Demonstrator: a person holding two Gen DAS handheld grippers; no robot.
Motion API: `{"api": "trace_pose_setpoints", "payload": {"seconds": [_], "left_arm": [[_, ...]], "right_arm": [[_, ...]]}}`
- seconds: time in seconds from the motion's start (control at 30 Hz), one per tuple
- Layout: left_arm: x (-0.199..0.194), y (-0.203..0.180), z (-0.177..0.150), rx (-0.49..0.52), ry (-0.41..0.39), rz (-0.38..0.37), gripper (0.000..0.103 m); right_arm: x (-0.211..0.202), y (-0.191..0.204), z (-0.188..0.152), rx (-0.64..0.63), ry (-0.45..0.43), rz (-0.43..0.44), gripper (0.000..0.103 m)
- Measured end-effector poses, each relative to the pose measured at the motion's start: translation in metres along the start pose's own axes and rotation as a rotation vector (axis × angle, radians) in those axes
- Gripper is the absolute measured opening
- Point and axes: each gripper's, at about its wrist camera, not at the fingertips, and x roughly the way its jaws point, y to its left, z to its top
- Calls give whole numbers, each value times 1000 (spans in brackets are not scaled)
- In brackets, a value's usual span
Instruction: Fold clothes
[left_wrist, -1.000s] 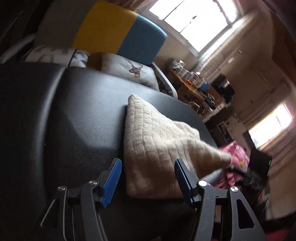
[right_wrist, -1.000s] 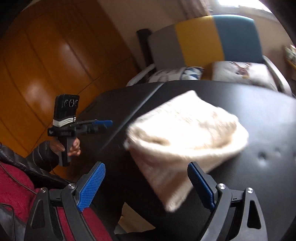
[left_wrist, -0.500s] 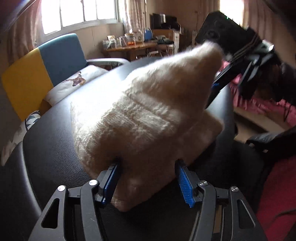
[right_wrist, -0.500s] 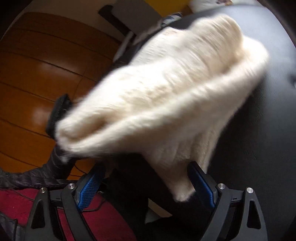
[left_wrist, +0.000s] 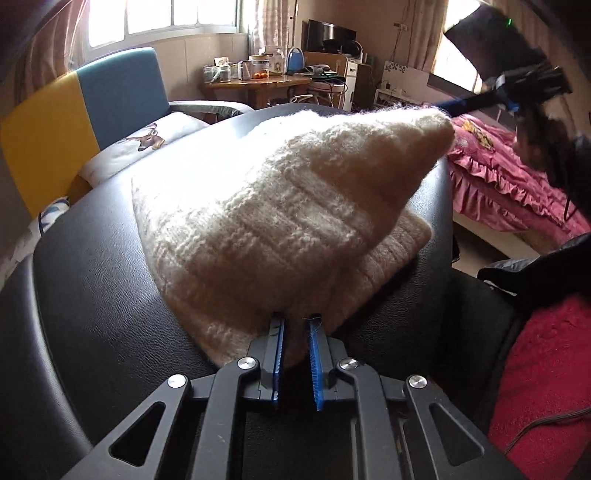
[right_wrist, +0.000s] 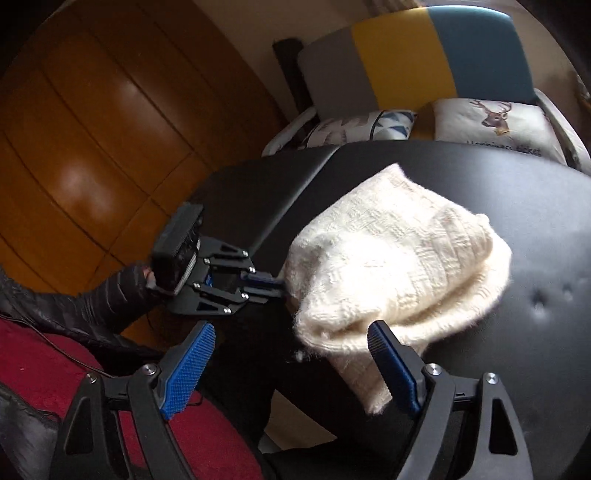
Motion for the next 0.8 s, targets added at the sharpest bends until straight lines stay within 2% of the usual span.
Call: {"api": "trace_pose_setpoints", "payload": {"seconds": [0.03,0.1,0.13,0.2,0.23,0.27,0.4,0.47,0.5,0.57,0.63,0.7,0.77,0.8], "left_arm": [[-5,0,2,8,-11,3,13],[-12,2,6,16,-29,9,13],[-13,4,8,14,-36,12,13],[-12,7,9,5,-35,5,13],[-8,8,6,-3,-24,-8,13],[-4,9,4,-11,-13,-22,13],[13,13,-5,-43,30,-74,14],[12,17,-8,-101,31,-151,14],[11,17,-9,-105,33,-170,14],[7,11,-9,-94,44,-183,14],[3,8,-8,-94,44,-200,14],[0,9,-6,-113,41,-215,14],[-4,11,-2,-123,34,-220,14],[-7,10,0,-118,26,-220,14]], "right_arm": [[14,-3,4,0,44,6,87],[39,-16,-21,66,178,59,87],[49,-18,-25,74,213,54,87],[62,-20,-38,79,268,102,87],[69,-27,-49,83,298,81,87],[70,-37,-60,119,289,87,87],[49,-64,-87,266,180,168,85],[28,-65,-91,296,131,196,85],[15,-65,-92,302,92,203,85],[-13,-73,-92,359,-39,216,85],[-34,-87,-93,448,-195,189,85],[-39,-103,-93,534,-288,145,85],[-31,-118,-94,622,-342,136,85],[-21,-125,-94,671,-336,122,85]]}}
